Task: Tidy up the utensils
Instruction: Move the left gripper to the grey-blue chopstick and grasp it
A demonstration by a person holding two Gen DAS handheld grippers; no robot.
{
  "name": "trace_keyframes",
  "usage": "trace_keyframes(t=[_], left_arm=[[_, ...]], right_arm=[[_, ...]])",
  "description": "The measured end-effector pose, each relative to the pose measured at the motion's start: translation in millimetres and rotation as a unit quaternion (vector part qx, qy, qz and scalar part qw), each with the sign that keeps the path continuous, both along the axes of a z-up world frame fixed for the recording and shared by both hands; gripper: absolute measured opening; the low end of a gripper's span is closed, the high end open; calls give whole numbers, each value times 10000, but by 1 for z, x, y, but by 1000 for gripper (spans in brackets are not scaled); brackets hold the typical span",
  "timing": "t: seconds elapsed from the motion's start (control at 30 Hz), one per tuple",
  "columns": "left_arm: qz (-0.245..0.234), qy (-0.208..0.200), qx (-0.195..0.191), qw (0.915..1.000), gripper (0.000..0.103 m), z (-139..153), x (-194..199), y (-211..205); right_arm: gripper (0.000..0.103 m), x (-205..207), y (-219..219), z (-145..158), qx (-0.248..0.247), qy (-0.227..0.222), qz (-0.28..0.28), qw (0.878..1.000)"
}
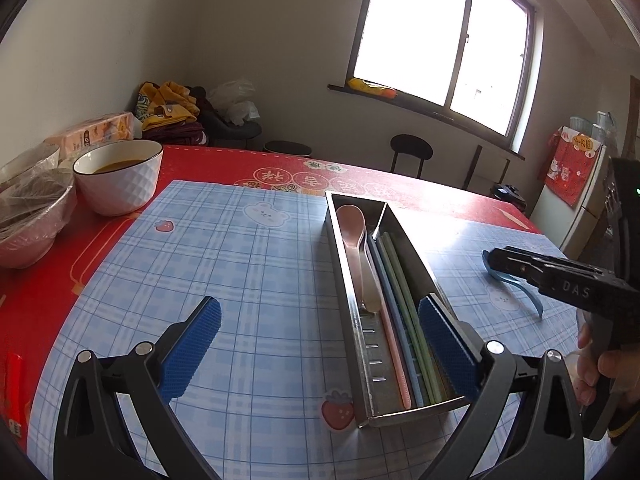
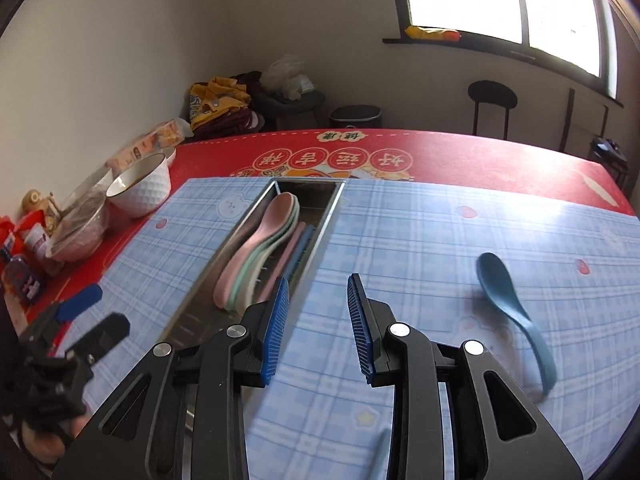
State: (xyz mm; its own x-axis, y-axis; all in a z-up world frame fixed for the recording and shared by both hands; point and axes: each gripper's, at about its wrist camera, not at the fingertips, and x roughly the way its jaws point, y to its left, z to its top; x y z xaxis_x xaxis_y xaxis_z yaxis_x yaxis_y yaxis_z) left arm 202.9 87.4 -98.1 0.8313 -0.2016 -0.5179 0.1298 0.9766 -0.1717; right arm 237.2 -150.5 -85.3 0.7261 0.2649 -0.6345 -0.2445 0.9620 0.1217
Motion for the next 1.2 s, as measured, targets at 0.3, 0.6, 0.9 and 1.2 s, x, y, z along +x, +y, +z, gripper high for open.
trace_keyframes(t=[0.3, 0.6, 0.9, 1.2], left_arm=[[15, -138, 186, 9997, 97, 2, -4, -10], [9, 79, 551, 9984, 92, 4, -19, -39], [-755, 297, 467, 9956, 80, 6, -64, -104], [-1302, 757, 690, 9862, 74, -10, -66, -164]], right_arm=[[31, -52, -83, -20, -415, -211, -361, 9983], [31, -70, -119, -33, -343, -152, -300, 9988], [31, -80, -134, -36, 111, -180, -221, 9995], [31, -79, -141, -38, 463, -80, -218, 9987]])
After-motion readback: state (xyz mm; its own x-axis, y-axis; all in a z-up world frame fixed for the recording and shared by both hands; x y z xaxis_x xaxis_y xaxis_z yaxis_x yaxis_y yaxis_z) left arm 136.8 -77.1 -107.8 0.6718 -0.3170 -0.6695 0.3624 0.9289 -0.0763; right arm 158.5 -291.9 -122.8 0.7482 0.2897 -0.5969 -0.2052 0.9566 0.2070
